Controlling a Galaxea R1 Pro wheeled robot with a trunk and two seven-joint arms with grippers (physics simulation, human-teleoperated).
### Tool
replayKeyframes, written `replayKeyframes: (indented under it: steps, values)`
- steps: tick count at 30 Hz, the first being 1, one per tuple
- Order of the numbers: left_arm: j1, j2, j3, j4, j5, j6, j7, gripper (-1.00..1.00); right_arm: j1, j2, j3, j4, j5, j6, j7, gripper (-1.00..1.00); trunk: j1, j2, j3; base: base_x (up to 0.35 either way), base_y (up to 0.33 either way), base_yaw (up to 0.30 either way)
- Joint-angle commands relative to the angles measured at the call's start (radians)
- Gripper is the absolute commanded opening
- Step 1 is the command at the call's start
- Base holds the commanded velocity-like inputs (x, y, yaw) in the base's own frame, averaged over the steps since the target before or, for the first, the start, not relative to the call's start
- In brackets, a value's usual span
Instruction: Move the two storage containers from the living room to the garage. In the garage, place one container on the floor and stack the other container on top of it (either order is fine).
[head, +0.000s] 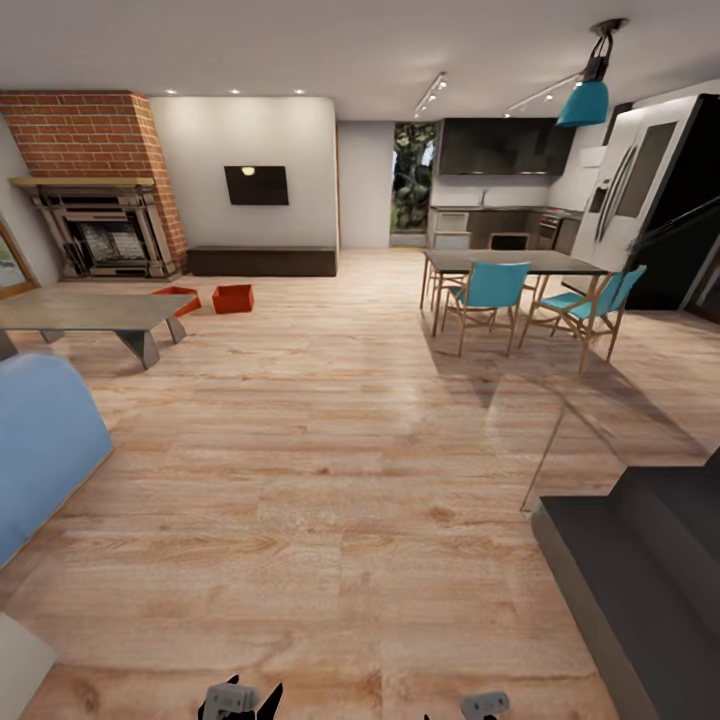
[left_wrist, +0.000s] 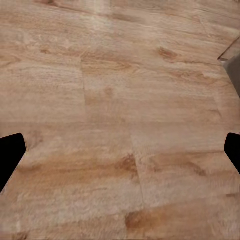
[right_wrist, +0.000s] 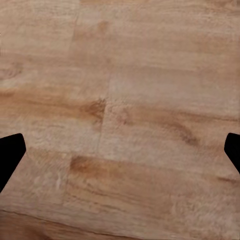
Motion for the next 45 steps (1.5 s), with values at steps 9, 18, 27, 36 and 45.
replayKeyframes:
  steps: [9,18,27,36,45]
  values:
    - [0.000,0.000,-0.006,0.000,0.011,0.000,-0.006,1.00,-0.001,0.000,0.006,0.002,-0.011,-0.004,0.003,1.00,0.001,0.000,0.000,0.306,0.184,0.000]
    - [0.000,0.000,-0.006,0.000,0.011,0.000,-0.006,1.00,-0.001,0.000,0.006,0.002,-0.011,-0.004,0.003,1.00,0.001,0.000,0.000,0.306,0.184,0.000]
    - [0.000,0.000,-0.006,0.000,0.011,0.000,-0.006,1.00,-0.001,0.000,0.006,0.002,-0.011,-0.005,0.003,1.00,0.001,0.000,0.000,0.306,0.184,0.000]
    - [0.000,0.000,-0.006,0.000,0.011,0.000,-0.006,1.00,-0.001,0.000,0.006,0.002,-0.011,-0.004,0.003,1.00,0.001,0.000,0.000,0.316,0.162,0.000]
    - [0.000,0.000,-0.006,0.000,0.011,0.000,-0.006,1.00,-0.001,0.000,0.006,0.002,-0.011,-0.005,0.003,1.00,0.001,0.000,0.000,0.323,0.140,0.000]
